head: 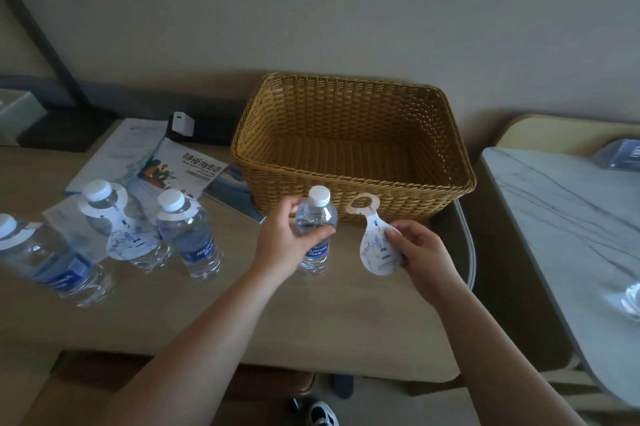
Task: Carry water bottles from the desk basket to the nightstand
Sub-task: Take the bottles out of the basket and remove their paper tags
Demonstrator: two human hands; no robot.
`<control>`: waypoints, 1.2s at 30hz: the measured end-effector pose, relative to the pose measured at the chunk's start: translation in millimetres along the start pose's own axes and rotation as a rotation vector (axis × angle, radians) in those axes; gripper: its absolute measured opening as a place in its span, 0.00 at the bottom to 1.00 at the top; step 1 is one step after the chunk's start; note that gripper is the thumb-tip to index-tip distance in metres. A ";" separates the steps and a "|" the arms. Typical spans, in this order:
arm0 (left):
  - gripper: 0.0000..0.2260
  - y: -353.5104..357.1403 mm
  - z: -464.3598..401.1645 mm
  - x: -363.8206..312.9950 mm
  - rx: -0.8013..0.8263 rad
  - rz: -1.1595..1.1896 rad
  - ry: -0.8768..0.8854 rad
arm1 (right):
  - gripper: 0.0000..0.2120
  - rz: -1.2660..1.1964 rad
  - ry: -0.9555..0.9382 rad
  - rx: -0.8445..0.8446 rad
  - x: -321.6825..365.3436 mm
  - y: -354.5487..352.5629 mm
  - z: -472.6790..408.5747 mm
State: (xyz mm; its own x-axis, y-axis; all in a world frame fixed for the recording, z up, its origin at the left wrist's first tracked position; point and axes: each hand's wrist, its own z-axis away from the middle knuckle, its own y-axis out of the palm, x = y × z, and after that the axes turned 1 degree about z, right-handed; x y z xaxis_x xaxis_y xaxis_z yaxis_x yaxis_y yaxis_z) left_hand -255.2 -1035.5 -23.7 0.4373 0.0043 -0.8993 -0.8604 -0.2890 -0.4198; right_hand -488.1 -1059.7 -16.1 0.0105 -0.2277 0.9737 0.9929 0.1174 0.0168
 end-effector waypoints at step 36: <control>0.39 -1.5 18.8 -8.4 -0.068 -0.068 0.110 | 0.19 0.566 -0.286 -0.378 -25.4 -5.8 26.5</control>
State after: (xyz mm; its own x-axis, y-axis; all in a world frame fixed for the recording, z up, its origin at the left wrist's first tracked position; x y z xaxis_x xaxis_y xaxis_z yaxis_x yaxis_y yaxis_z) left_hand -262.5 -1017.1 -17.8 0.5232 -0.0782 -0.8486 -0.8097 -0.3562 -0.4664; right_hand -497.3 -1029.0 -34.9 0.5536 0.0357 0.8320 0.8181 -0.2101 -0.5353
